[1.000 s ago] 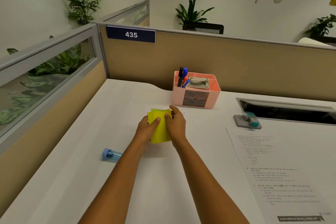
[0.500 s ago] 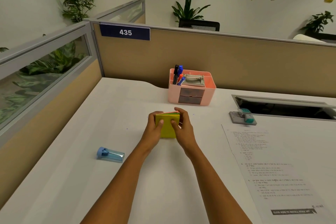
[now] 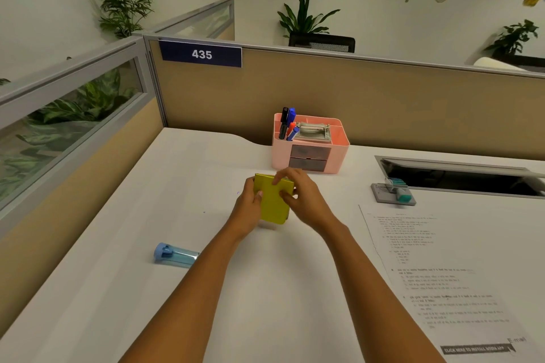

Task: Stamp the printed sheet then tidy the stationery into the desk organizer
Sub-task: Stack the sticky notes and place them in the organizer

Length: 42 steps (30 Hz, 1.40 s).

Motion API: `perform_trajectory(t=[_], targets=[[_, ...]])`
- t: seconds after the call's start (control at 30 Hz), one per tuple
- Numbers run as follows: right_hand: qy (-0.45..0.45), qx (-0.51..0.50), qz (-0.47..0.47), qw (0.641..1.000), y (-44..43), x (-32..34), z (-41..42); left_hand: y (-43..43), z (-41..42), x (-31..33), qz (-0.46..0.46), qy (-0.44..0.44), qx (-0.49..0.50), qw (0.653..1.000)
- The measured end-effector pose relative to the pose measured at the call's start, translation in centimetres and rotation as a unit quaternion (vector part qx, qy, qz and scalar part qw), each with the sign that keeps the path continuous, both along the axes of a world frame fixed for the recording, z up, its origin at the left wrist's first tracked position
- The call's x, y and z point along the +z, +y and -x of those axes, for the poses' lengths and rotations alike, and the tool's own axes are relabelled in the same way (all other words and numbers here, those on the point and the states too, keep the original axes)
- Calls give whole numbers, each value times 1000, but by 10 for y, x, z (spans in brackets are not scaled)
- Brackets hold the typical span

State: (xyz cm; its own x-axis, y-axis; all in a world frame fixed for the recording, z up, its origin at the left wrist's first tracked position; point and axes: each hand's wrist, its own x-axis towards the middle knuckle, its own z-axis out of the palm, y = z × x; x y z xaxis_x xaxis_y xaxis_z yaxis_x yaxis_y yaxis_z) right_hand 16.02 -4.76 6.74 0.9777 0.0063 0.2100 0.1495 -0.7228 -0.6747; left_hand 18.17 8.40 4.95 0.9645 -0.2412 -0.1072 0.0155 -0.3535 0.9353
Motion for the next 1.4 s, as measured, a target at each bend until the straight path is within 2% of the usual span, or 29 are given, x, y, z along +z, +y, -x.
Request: perform_trajectory(t=[0.17, 0.27, 0.33, 0.47, 0.63, 0.73, 1.03, 1.27, 1.4], targets=[[28, -18, 25, 999, -15, 21, -13, -9, -14, 5, -9, -19, 1, 1000], [-24, -81, -2, 996, -34, 37, -25, -12, -22, 2, -15, -74, 14, 997], [-68, -153, -51, 985, -52, 50, -35, -12, -28, -7, -58, -111, 15, 992], [-114, -247, -23, 962, -86, 74, -61, -15, -38, -20, -178, -147, 15, 973], [-100, -297, -36, 949, -113, 84, -93, -23, -52, -32, -278, -161, -11, 947], [-81, -318, -36, 944, -122, 83, -106, -25, -59, -39, -294, -148, -29, 944], [6, -347, -51, 936, -126, 54, -131, -24, -64, -61, -329, -193, -54, 923], [54, -339, 2, 939, -123, 27, -137, -24, -65, -68, -334, -213, -55, 916], [67, -367, 101, 922, -121, 15, -134, -24, -66, -70, -346, -216, -55, 911]])
